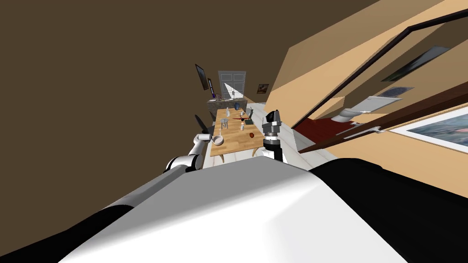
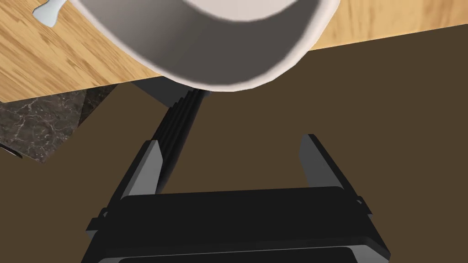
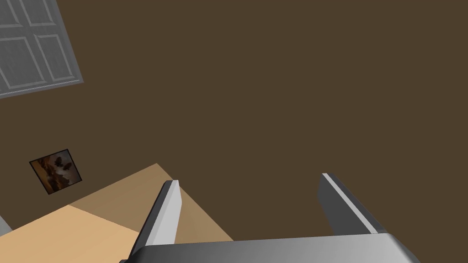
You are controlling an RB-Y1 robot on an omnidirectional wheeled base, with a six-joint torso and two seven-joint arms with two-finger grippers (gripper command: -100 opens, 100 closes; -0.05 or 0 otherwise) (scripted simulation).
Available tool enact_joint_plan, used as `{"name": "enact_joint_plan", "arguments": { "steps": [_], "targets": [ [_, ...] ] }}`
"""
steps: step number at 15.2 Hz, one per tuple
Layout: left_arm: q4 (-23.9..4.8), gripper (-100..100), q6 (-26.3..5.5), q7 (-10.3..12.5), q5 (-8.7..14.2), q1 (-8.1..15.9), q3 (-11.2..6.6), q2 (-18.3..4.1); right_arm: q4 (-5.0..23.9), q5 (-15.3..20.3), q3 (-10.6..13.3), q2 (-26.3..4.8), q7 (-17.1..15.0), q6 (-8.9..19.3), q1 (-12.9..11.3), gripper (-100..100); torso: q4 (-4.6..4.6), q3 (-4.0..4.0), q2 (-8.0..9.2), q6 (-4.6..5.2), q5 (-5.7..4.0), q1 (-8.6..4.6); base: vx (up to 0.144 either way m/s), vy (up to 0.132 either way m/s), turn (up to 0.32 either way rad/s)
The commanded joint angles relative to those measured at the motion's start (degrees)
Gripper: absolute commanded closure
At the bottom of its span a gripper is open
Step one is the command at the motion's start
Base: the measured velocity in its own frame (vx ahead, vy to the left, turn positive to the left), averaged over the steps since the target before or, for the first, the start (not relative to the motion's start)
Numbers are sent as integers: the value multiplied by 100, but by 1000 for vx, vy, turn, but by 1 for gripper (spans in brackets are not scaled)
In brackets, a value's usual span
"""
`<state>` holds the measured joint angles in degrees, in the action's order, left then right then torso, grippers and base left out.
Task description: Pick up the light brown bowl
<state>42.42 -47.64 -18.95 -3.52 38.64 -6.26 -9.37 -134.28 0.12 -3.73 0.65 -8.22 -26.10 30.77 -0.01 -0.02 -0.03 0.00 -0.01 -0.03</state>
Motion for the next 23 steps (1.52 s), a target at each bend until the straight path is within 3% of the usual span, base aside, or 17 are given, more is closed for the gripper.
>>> {"name": "enact_joint_plan", "arguments": {
  "steps": [1, 2, 4, 5, 6, 9, 18, 21, 23],
  "targets": [
    [-247, -100, -241, -31, 0, 162, -6, 28, 0, 0, 0, 0, 0, 0, 0, 0, 0, 0, 0, 0, 0, 0, 5, -2, -10],
    [-377, -100, -405, -64, -6, 357, -13, 71, 0, 0, 0, 0, 0, 0, 0, 0, 0, 0, 0, -1, 0, 0, 0, 0, 0],
    [-518, -100, -495, -64, -6, 367, -13, 71, 0, 0, 0, 0, 0, 0, 0, 0, -1, 0, 0, 0, 0, -1, 2, -1, -6],
    [-746, -100, -694, -95, -11, 558, -19, 115, 0, 0, 0, 0, 0, 0, 0, 0, -1, 0, 1, -1, 0, 0, 0, 0, 0],
    [-772, -100, -733, -95, -11, 558, -19, 115, 0, 0, 0, 0, 0, 0, 0, 0, 0, 0, 1, 0, 0, -1, 0, 0, 0],
    [-1210, -100, -1099, -148, -20, 896, -31, 201, 0, 0, 0, 0, 0, 0, 0, 0, 0, 0, 1, -1, 0, 0, 5, -3, -8],
    [-1928, -100, -1814, -233, -34, 1428, -48, 387, 0, 0, 0, 0, 0, 0, 0, 0, 0, 1, 2, -1, 0, 0, 1, -1, -2],
    [-1998, -100, -1763, -225, -30, 1469, -52, 384, 0, 0, 0, 0, 0, 0, 0, 0, 0, 1, 3, -2, 0, 0, 0, 0, 0],
    [-2029, -100, -1632, -197, -37, 1335, -18, 403, 0, 0, 0, 0, 0, 0, 0, 0, -1, -1, 0, -3, 1, 4, 28, 5, -31]
  ]
}}
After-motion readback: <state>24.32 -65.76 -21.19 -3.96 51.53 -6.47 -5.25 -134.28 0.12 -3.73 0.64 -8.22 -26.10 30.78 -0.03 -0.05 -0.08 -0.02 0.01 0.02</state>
